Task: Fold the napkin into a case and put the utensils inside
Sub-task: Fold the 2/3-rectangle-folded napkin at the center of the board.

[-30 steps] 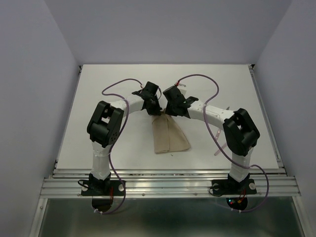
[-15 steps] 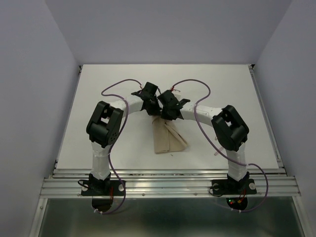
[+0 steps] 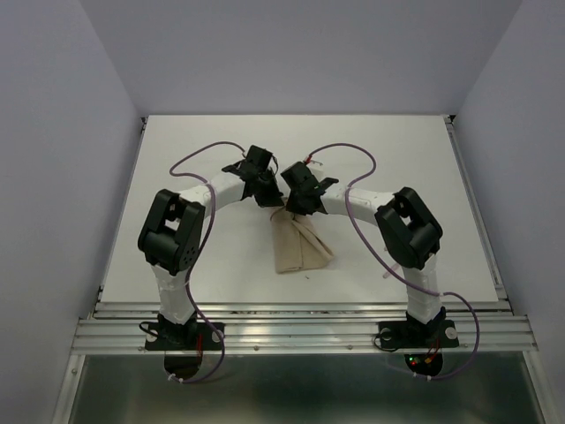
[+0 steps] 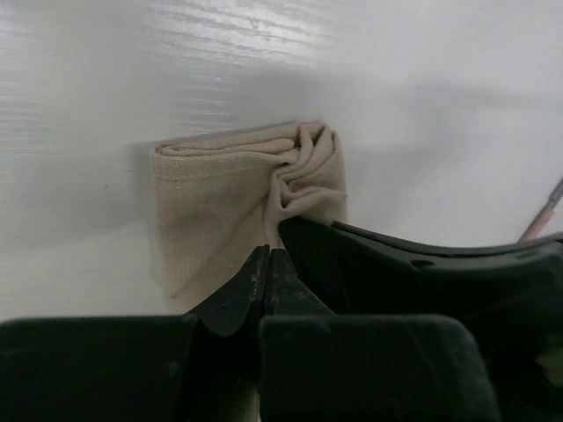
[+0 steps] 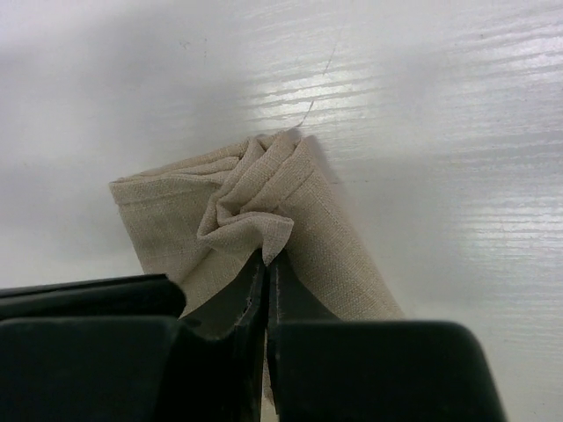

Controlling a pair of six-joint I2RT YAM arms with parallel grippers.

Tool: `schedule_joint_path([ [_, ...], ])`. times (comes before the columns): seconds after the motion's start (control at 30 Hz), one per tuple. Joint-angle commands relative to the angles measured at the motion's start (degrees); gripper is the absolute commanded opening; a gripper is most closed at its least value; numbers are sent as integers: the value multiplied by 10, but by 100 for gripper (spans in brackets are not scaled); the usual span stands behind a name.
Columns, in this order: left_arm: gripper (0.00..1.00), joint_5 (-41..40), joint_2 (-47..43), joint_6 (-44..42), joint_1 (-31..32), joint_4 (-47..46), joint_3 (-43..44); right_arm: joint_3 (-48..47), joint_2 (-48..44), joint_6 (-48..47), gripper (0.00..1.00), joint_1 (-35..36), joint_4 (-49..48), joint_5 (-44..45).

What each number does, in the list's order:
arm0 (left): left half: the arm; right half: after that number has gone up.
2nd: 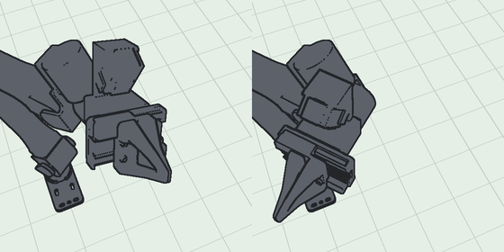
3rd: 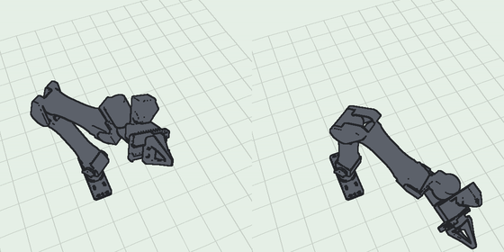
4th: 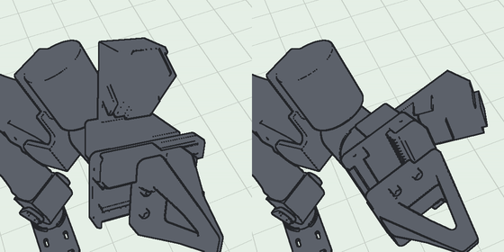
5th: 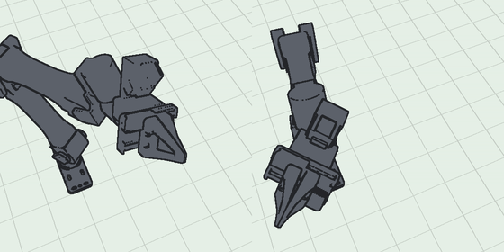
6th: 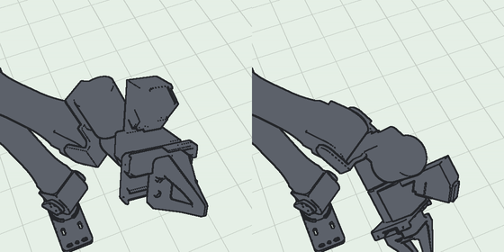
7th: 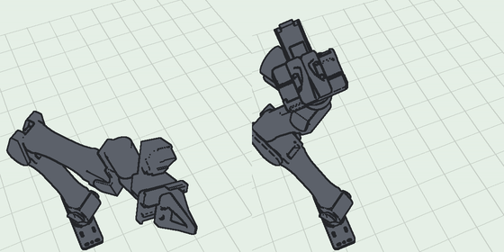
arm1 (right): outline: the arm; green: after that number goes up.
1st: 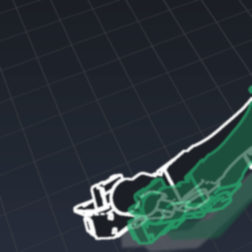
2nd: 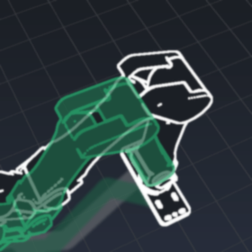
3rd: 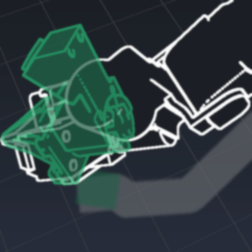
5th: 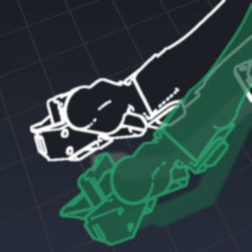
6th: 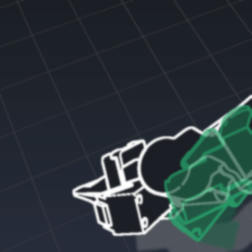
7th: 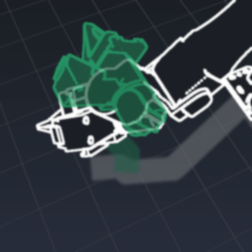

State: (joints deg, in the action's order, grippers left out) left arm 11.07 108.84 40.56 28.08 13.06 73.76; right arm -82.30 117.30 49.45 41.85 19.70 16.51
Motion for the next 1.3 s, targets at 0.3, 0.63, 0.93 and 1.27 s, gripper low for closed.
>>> schedule_joint_path([
  [0.3,0,-10,-8,-29,-36,-14,-26,-5,18,-23,1,2,-2,-15],
  [0.63,0,-9,34,-29,-36,-29,-33,-22,2,-37,1,2,1,-21],
  [0.93,0,0,37,-27,-35,-35,-34,-48,-5,-41,1,2,16,-30],
  [1.27,0,1,42,-23,-34,-47,-49,-73,1,-45,1,2,24,-28],
])
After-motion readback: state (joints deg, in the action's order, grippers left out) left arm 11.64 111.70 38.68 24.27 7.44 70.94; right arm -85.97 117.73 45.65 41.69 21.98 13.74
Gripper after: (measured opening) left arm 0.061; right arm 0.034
